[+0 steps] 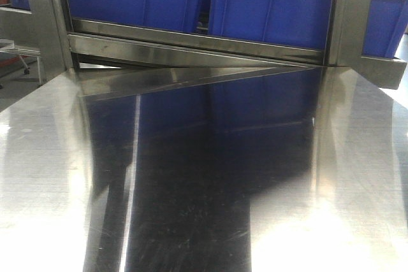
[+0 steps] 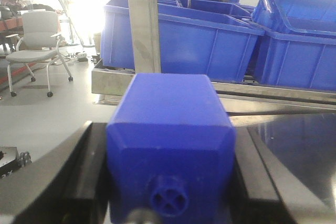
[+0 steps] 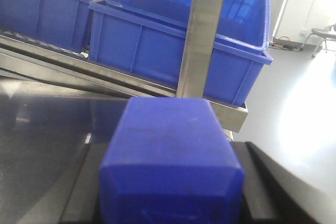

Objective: Pick and sort blue part to right shelf
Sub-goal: 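Hold both blue parts raised above the empty table, then drive the base away from the table down the aisle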

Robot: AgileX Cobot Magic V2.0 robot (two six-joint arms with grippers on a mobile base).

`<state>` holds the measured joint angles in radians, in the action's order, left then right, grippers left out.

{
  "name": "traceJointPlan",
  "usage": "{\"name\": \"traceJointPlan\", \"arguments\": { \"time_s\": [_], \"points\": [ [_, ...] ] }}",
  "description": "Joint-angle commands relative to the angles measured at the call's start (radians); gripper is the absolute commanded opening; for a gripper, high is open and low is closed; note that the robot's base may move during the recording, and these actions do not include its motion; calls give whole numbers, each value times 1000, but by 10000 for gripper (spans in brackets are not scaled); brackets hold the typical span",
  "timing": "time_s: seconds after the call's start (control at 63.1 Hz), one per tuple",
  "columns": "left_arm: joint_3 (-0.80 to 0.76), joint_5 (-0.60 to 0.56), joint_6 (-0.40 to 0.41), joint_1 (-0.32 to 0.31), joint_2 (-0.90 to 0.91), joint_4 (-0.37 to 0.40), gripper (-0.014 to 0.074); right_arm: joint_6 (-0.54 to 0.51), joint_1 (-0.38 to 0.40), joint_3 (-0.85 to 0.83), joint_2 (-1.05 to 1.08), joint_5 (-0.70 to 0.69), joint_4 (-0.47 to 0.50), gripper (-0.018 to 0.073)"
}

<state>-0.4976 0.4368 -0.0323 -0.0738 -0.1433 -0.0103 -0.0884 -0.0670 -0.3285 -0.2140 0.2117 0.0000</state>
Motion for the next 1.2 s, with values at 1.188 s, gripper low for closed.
{"name": "traceJointPlan", "arguments": {
  "time_s": [1.188],
  "points": [
    [-29, -87, 1, 1, -12, 10, 387, -5, 5, -31, -8, -91, 0, 424]
  ]
}}
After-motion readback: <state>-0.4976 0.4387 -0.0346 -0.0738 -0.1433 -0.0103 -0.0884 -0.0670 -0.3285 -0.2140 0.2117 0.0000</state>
